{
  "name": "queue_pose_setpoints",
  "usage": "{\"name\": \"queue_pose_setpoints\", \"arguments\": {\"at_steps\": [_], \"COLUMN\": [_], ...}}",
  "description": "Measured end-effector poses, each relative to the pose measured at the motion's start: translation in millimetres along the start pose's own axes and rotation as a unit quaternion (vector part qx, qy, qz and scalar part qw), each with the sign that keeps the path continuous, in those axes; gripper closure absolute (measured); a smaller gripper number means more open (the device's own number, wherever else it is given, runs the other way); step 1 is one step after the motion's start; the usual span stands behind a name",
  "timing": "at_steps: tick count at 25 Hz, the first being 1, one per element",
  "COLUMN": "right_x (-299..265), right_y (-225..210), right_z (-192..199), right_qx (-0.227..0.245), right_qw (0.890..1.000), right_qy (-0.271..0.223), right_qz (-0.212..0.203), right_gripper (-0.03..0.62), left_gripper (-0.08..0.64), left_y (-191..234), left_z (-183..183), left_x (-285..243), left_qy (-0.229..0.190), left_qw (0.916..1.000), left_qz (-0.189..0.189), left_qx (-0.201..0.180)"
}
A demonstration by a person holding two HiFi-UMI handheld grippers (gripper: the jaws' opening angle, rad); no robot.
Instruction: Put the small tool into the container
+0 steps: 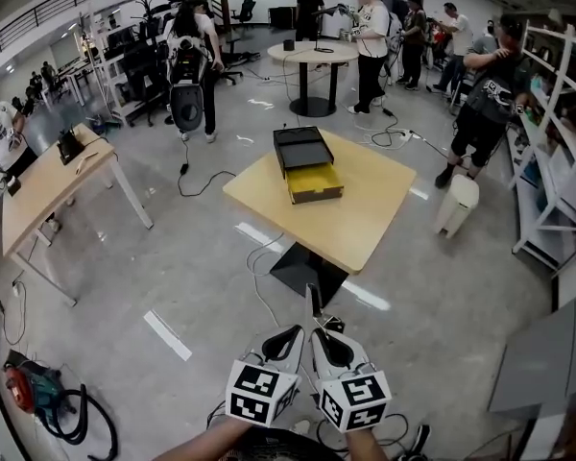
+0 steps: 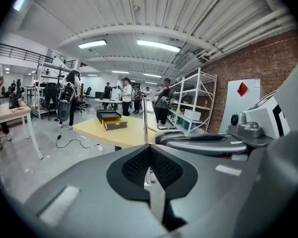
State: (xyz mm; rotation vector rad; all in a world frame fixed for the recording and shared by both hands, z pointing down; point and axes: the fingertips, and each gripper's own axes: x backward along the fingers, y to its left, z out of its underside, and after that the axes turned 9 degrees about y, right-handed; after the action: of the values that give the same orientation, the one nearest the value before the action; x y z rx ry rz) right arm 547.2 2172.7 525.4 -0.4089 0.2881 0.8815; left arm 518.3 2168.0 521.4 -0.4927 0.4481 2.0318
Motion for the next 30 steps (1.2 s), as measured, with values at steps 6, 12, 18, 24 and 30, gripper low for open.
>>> {"name": "queue_pose_setpoints", "arguments": {"at_steps": [6,12,18,24,30], "right_x": [-210,-487,-738,-1040,-1400], "right_y": [-76,-92,-120,-123,-2], "right_z": [-91,-234,-444,-543,-663], "right_qx": [0.002,0.003,0.0,-0.01,-0.019], "right_qw": [1.0,0.999,0.999,0.998,0.996], "right_qy": [0.011,0.016,0.021,0.023,0.022], "right_qz": [0.012,0.029,0.045,0.063,0.086], "right_gripper": [0.584,0.583,0.583,0.583,0.583], "left_gripper": [0.557,0.557,0.557,0.557,0.557], "left_y": [178,446,700,994,1389], "left_z": [-83,-201,-387,-453,-509], "left_x": [-144,-255,-356,-476,-504], "left_qy": [0.003,0.003,0.003,0.006,0.001], "left_qw": [0.9999,0.9995,0.9988,0.9981,0.9966], "left_qz": [0.01,0.03,0.047,0.061,0.082], "left_qx": [0.011,0.013,0.013,0.012,-0.002]}}
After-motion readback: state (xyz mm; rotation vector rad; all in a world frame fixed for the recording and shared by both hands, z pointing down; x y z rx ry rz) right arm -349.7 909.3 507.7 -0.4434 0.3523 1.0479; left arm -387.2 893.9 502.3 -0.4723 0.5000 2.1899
